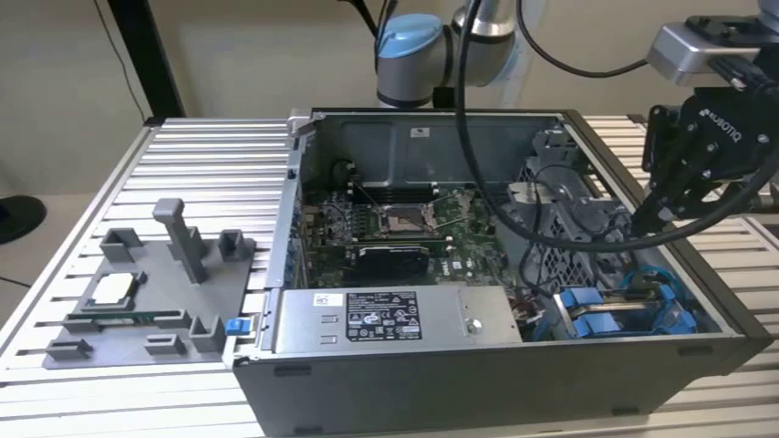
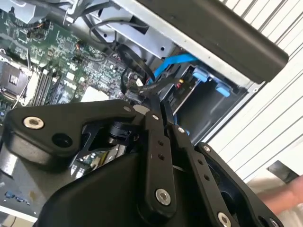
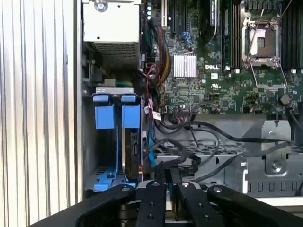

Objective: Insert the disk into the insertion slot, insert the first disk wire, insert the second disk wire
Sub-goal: 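Insert the second disk wire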

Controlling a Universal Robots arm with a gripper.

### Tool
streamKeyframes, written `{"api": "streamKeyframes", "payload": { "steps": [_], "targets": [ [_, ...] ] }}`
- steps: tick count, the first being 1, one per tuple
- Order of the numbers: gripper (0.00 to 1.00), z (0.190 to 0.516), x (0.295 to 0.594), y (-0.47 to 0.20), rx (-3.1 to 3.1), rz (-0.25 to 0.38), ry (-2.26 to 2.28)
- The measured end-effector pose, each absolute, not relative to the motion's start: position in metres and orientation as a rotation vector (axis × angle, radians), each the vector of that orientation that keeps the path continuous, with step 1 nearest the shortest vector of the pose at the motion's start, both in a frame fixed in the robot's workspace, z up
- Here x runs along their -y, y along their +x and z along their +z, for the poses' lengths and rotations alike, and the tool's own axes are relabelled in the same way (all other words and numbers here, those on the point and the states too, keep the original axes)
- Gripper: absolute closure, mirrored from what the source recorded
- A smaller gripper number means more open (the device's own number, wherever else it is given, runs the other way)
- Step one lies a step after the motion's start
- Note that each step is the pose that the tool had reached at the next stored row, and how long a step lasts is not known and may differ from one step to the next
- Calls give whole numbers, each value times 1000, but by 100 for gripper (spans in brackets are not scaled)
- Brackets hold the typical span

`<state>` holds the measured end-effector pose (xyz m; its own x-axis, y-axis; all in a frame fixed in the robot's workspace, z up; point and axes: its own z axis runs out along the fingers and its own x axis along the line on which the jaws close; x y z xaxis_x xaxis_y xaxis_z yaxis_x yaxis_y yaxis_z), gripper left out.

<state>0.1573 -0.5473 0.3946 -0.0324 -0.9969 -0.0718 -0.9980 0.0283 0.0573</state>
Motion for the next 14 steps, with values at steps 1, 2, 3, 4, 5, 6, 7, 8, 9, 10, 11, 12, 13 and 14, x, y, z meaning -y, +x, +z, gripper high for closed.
{"api": "streamKeyframes", "payload": {
  "steps": [1, 2, 3, 4, 5, 6, 7, 8, 9, 10, 11, 12, 13, 14],
  "targets": [
    [100, 395, 547, 154, -2243, 140, -2176],
    [100, 395, 547, 150, -2242, 138, -2175],
    [100, 395, 547, 146, -2241, 136, -2174],
    [100, 395, 547, 142, -2240, 133, -2173],
    [100, 395, 547, 138, -2239, 131, -2172],
    [100, 395, 547, 134, -2238, 128, -2172],
    [100, 395, 547, 131, -2237, 126, -2171],
    [100, 395, 547, 128, -2236, 125, -2170],
    [100, 395, 548, 125, -2235, 124, -2170],
    [100, 395, 548, 123, -2235, 122, -2169],
    [100, 395, 549, 121, -2234, 120, -2169],
    [100, 395, 550, 120, -2234, 119, -2168],
    [100, 395, 553, 120, -2233, 118, -2168],
    [100, 394, 555, 119, -2232, 116, -2167]
  ]
}}
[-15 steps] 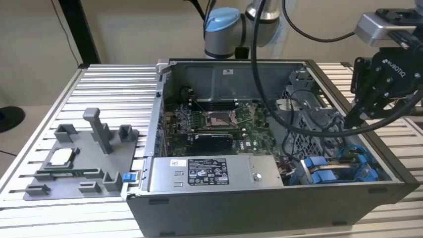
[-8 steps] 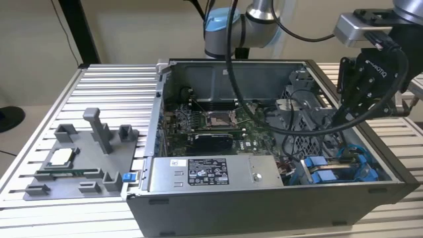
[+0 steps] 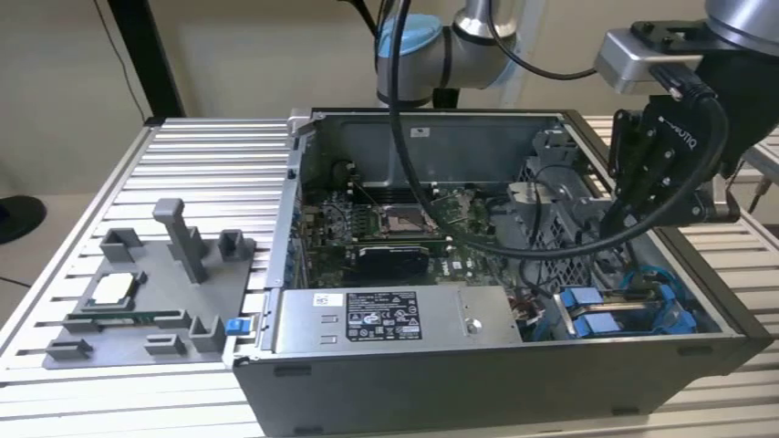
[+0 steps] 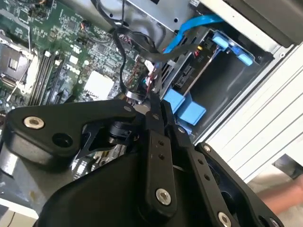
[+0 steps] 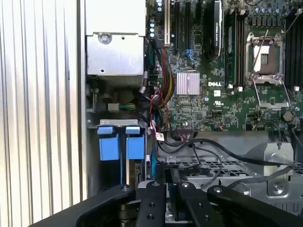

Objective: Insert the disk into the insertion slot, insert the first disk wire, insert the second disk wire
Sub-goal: 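Insert the second disk wire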

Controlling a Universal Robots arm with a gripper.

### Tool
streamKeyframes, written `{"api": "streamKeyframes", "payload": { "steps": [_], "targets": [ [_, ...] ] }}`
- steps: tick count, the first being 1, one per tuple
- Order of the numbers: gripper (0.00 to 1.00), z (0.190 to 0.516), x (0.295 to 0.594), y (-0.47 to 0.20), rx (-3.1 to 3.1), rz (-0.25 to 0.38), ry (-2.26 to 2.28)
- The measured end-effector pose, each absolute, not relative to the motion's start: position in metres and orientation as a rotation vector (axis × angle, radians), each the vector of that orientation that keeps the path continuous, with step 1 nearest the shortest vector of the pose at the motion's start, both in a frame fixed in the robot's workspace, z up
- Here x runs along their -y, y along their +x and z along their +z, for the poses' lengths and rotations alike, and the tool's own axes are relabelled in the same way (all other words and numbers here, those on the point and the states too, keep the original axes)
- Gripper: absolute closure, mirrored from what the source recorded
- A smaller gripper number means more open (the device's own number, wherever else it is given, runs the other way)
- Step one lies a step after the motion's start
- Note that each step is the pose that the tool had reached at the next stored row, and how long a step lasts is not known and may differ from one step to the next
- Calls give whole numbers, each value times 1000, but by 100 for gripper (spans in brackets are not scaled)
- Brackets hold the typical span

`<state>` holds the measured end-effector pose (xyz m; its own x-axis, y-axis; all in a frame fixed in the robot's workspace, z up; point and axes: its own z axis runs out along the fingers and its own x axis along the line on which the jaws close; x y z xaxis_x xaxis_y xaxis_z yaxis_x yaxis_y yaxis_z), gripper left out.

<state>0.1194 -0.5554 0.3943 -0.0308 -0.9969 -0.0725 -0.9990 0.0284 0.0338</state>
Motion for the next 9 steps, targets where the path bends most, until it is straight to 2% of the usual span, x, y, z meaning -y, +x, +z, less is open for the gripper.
{"api": "streamKeyframes", "payload": {
  "steps": [9],
  "targets": [
    [100, 388, 581, 119, -2225, 108, -2166]
  ]
}}
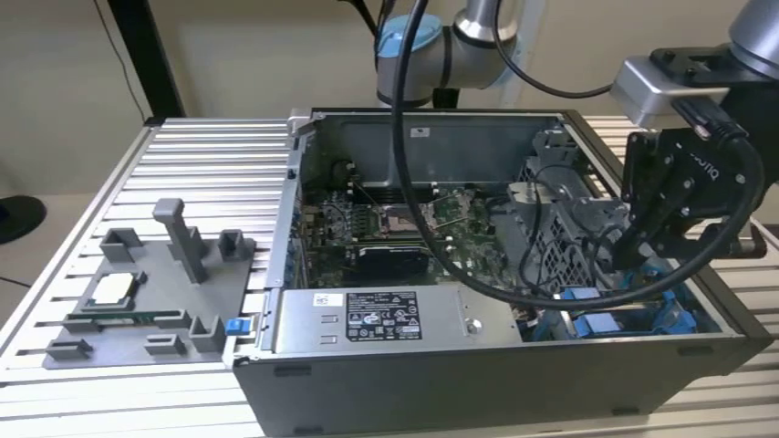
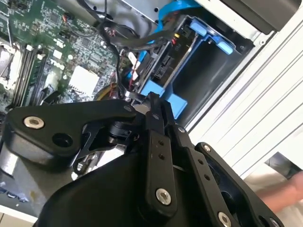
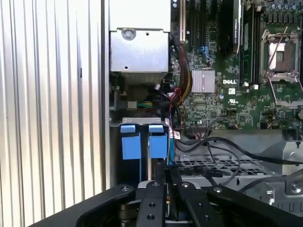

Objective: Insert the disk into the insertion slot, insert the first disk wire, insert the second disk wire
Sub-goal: 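Insert the second disk wire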

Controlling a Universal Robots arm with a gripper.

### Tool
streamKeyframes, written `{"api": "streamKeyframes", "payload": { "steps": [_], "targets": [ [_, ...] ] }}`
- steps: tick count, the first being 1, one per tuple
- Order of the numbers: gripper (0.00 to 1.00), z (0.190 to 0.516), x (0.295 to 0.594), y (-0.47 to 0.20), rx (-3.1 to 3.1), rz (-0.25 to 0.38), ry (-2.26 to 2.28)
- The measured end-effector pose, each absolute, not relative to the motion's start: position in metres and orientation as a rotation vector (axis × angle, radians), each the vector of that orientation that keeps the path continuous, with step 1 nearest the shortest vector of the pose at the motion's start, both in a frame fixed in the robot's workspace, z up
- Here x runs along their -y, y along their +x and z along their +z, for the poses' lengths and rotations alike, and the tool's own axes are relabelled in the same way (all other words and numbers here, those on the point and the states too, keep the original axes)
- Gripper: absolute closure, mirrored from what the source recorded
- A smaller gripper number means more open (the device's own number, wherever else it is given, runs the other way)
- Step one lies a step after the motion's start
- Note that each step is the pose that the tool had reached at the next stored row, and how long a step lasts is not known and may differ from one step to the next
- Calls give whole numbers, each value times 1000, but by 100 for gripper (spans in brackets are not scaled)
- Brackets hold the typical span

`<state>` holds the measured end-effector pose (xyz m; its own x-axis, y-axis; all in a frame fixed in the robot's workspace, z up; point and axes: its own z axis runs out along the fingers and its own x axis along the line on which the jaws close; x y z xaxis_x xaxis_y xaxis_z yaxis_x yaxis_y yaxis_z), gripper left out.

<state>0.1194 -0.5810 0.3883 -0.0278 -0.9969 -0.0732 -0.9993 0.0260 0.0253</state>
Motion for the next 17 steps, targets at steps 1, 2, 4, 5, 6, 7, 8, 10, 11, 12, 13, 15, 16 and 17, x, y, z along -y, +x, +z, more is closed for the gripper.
{"api": "streamKeyframes", "payload": {
  "steps": [1, 2, 4, 5, 6, 7, 8, 10, 11, 12, 13, 15, 16, 17],
  "targets": [
    [100, 388, 583, 120, -2224, 108, -2167],
    [100, 387, 584, 120, -2223, 108, -2168],
    [100, 386, 586, 120, -2222, 108, -2169],
    [100, 386, 586, 120, -2221, 108, -2169],
    [100, 386, 586, 120, -2221, 108, -2169],
    [100, 386, 586, 120, -2221, 108, -2169],
    [100, 386, 586, 120, -2221, 108, -2169],
    [100, 386, 586, 120, -2221, 108, -2169],
    [100, 386, 586, 120, -2221, 108, -2169],
    [100, 386, 586, 120, -2221, 108, -2169],
    [100, 386, 586, 120, -2221, 108, -2169],
    [100, 386, 586, 120, -2221, 108, -2169],
    [100, 386, 586, 120, -2221, 108, -2169],
    [100, 386, 586, 120, -2221, 108, -2169]
  ]
}}
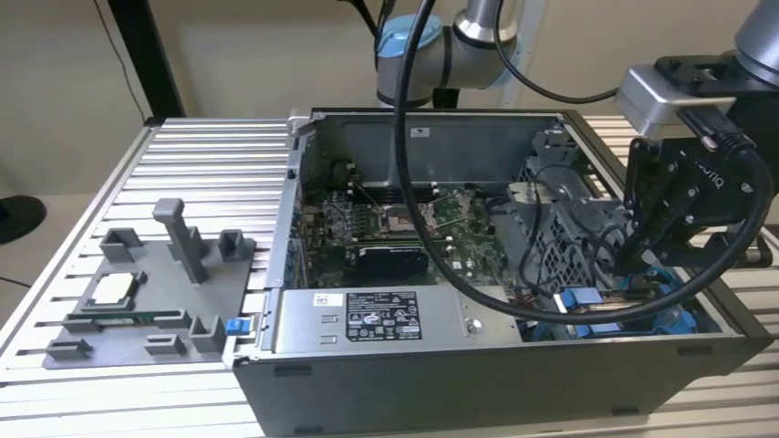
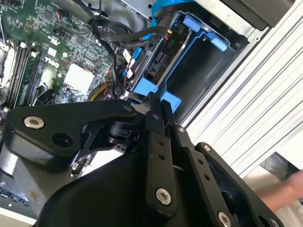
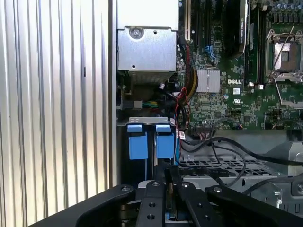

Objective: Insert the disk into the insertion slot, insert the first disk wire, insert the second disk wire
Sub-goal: 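Insert the second disk wire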

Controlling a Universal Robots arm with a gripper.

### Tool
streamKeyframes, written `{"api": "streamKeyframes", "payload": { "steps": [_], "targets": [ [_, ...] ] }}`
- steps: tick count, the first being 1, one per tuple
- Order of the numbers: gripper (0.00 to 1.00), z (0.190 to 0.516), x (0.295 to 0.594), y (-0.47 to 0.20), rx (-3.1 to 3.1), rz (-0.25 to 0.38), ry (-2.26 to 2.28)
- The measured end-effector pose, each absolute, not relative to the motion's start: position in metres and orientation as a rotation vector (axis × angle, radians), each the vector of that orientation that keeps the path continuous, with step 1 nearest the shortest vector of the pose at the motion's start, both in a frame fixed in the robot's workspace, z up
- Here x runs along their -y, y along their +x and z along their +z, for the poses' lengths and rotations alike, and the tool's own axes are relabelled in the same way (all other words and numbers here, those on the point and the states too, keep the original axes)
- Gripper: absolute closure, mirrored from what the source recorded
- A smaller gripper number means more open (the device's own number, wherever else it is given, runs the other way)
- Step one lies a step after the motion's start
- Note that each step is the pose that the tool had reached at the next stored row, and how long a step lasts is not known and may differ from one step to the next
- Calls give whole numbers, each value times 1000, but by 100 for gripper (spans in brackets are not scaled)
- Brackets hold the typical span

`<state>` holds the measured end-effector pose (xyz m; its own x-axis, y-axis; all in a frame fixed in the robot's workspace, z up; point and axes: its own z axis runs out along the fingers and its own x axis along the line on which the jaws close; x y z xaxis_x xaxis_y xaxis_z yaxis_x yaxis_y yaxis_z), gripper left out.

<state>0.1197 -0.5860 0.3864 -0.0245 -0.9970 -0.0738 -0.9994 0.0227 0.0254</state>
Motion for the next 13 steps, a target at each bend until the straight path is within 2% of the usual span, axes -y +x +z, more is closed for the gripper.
{"api": "streamKeyframes", "payload": {
  "steps": [13],
  "targets": [
    [100, 366, 587, 120, -2220, 106, -2169]
  ]
}}
